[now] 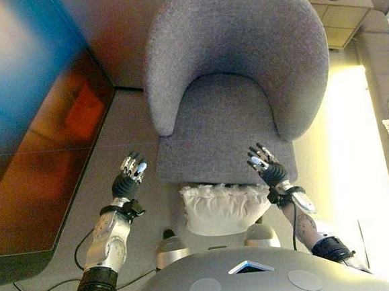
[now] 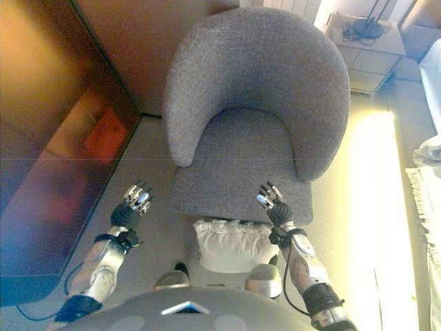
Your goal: Pick up the cushion and take it to the sofa
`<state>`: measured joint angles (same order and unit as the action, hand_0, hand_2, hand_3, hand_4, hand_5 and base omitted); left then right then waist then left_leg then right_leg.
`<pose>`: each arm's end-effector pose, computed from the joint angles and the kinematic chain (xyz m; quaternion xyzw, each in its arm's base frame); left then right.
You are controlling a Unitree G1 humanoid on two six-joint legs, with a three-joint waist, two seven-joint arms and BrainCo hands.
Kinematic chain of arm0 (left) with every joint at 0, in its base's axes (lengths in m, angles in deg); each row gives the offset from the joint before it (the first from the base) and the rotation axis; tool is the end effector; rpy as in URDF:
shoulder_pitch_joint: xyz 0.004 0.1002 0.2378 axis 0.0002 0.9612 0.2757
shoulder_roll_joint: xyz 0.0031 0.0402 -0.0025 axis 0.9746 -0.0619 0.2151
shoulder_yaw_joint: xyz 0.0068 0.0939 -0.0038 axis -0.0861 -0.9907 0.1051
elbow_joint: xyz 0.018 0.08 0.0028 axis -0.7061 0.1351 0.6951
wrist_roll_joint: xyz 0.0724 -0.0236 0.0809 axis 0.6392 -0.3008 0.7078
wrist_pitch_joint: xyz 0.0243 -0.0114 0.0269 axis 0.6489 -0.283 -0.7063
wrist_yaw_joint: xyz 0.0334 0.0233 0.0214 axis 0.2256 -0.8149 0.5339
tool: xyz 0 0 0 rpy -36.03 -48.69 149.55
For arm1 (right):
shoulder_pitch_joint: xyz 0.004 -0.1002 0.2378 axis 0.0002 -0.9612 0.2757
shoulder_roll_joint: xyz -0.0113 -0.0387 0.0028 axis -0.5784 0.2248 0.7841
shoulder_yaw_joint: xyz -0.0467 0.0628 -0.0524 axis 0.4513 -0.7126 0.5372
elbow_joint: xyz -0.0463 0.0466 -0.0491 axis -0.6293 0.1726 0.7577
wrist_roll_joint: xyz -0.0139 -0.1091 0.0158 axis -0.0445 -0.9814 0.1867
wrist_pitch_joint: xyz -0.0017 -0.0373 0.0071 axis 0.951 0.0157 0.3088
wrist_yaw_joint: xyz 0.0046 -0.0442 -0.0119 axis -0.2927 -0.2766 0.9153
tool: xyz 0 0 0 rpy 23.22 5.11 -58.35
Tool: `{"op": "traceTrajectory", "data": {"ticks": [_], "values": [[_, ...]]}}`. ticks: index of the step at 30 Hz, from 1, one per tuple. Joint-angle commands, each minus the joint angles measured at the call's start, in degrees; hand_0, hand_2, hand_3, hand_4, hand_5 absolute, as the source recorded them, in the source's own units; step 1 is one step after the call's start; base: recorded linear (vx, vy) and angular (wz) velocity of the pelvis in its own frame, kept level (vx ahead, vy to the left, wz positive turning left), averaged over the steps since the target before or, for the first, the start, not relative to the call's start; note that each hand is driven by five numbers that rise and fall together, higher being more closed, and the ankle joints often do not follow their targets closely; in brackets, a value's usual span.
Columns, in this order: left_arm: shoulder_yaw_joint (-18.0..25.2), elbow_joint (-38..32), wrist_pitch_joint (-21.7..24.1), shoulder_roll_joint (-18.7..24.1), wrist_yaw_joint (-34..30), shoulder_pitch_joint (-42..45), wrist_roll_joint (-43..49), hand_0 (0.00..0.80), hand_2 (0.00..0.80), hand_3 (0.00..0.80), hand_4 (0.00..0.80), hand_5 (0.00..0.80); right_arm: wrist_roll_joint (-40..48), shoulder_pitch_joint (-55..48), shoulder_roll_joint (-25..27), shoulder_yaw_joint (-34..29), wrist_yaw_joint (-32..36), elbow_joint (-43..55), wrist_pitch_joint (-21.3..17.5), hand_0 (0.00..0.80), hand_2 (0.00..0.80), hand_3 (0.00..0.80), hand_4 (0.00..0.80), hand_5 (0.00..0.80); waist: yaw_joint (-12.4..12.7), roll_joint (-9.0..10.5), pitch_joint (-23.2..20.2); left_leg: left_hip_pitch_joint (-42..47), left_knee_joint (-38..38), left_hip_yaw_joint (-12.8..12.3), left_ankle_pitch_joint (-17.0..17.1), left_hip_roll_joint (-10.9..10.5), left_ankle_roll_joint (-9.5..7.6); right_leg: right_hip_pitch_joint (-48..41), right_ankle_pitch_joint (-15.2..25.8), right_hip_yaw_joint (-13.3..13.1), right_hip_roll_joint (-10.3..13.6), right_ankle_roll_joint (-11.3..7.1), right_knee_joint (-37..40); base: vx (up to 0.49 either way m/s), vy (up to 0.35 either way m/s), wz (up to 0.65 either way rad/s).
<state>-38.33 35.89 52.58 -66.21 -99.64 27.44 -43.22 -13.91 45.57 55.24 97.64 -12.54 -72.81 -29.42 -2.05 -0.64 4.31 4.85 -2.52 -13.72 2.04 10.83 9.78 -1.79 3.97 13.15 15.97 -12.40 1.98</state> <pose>0.1322 0.2155 -0.0377 -0.3148 0.1917 -0.0032 0.9296 0.1492 -0.1830 -0.0445 0.3466 0.2140 0.0441 0.9122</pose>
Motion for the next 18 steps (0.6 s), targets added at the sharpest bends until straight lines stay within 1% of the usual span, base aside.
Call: {"op": "traceTrajectory", "data": {"ticks": [1, 2, 3, 4, 5, 6, 7, 8, 12, 16, 18], "values": [[3.2, -1.4, -8.0, -2.0, -17.0, -2.1, -20.2, 0.0, 0.0, 0.0, 0.0, 0.0, 22.1, 3.4, -4.9, -3.7, 18.5, 2.9, 6.6, 0.0, 0.0, 0.0, 0.0, 0.0, 1.7, 1.64, 0.1, -2.8, 4.0, 0.9, 0.4, 3.7, -1.37, 1.3, 4.5, 2.5, 4.4, -1.26, -1.5, 0.002, -0.014, -0.1], [3.5, -1.6, -11.3, -3.5, -20.1, -1.9, -24.7, 0.0, 0.0, 0.0, 0.0, 0.0, 26.0, 3.5, -6.5, -4.7, 21.9, 2.9, 8.7, 0.0, 0.0, 0.0, 0.0, 0.0, 1.9, 1.55, -0.1, -2.7, 3.4, 0.7, 0.6, 3.8, -1.24, 1.1, 4.8, 2.9, 4.3, -1.39, -0.9, 0.004, -0.003, -0.08], [3.9, -1.2, -15.7, -5.6, -24.7, -1.7, -30.7, 0.0, 0.0, 0.0, 0.0, 0.0, 30.5, 3.7, -8.4, -6.1, 25.2, 3.1, 11.5, 0.0, 0.0, 0.0, 0.0, 0.0, 2.0, 1.39, -0.5, -2.6, 2.7, 0.5, 0.9, 3.8, -1.07, 0.8, 5.1, 3.4, 4.3, -1.54, -0.2, 0.0, 0.0, 0.0], [4.3, -0.9, -17.4, -7.1, -26.3, -1.5, -32.1, 0.0, 0.0, 0.0, 0.0, 0.0, 31.2, 3.9, -9.3, -6.9, 26.1, 3.2, 12.5, 0.0, 0.0, 0.0, 0.0, 0.0, 2.1, 1.34, -0.8, -2.5, 2.2, 0.5, 0.9, 3.9, -0.95, 0.7, 5.4, 3.8, 4.2, -1.63, 0.2, 0.0, 0.0, 0.0], [3.6, -0.7, -16.9, -8.4, -26.9, -1.4, -32.3, 0.0, 0.0, 0.0, 0.0, 0.0, 29.9, 4.1, -10.2, -7.1, 25.6, 3.7, 12.6, 0.0, 0.0, 0.0, 0.0, 0.0, 2.1, 1.33, -1.0, -2.2, 1.8, 0.4, 1.0, 3.9, -0.84, 0.6, 5.6, 4.0, 4.1, -1.78, 0.6, 0.0, 0.0, 0.0], [2.8, -1.0, -15.6, -9.0, -26.5, -1.4, -31.6, 0.0, 0.0, 0.0, 0.0, 0.0, 26.9, 4.4, -10.4, -6.8, 24.0, 4.0, 11.6, 0.0, 0.0, 0.0, 0.0, 0.0, 2.0, 1.33, -1.1, -2.0, 1.4, 0.4, 1.1, 3.9, -0.81, 0.6, 5.9, 4.1, 3.9, -1.88, 1.0, 0.0, 0.0, 0.0], [2.3, -1.2, -14.6, -9.2, -26.2, -1.4, -31.1, 0.0, 0.0, 0.0, 0.0, 0.0, 25.2, 4.3, -10.3, -6.2, 23.5, 4.0, 11.0, 0.0, 0.0, 0.0, 0.0, 0.0, 1.9, 1.34, -1.2, -1.8, 1.1, 0.3, 1.2, 3.8, -0.83, 0.6, 6.0, 4.2, 3.8, -1.96, 1.3, 0.0, 0.0, 0.0], [2.1, -1.0, -14.1, -9.1, -26.2, -1.4, -31.3, 0.0, 0.0, 0.0, 0.0, 0.0, 24.7, 4.2, -10.2, -5.9, 24.0, 3.6, 11.3, 0.0, 0.0, 0.0, 0.0, 0.0, 1.9, 1.35, -1.3, -1.7, 0.9, 0.1, 1.2, 3.7, -0.85, 0.7, 6.2, 4.3, 3.6, -2.03, 1.6, 0.0, 0.0, 0.0], [3.8, -0.6, -14.7, -9.2, -26.1, -1.3, -31.5, 0.0, 0.0, 0.0, 0.0, 0.0, 22.9, 2.7, -9.8, -5.8, 25.9, 3.0, 12.9, 0.0, 0.0, 0.0, 0.0, 0.0, 2.1, 1.81, -2.3, -1.4, 0.0, -0.7, 1.3, 3.6, -0.92, 1.1, 6.2, 4.6, 3.1, -1.97, 2.2, 0.008, -0.02, -0.03], [4.4, -1.0, -15.1, -9.0, -25.2, -0.6, -32.2, 0.0, 0.0, 0.0, 0.0, 0.0, 24.3, 2.1, -9.7, -5.1, 26.0, 4.3, 13.4, 0.0, 0.0, 0.0, 0.0, 0.0, 2.1, 2.14, -2.6, -1.0, 0.6, -0.6, 0.9, 3.6, -1.12, 1.0, 5.5, 3.6, 2.2, -1.41, 1.8, 0.041, -0.028, -0.05], [4.6, -0.9, -15.2, -9.0, -25.5, -0.7, -32.2, 0.0, 0.0, 0.0, 0.0, 0.0, 23.3, 1.9, -9.6, -5.0, 25.4, 4.4, 13.2, 0.0, 0.0, 0.0, 0.0, 0.0, 2.0, 2.13, -2.6, -1.2, 1.1, -0.5, 0.9, 3.9, -1.07, 1.0, 5.4, 3.3, 1.9, -1.19, 1.7, 0.016, -0.014, -0.09]]}}
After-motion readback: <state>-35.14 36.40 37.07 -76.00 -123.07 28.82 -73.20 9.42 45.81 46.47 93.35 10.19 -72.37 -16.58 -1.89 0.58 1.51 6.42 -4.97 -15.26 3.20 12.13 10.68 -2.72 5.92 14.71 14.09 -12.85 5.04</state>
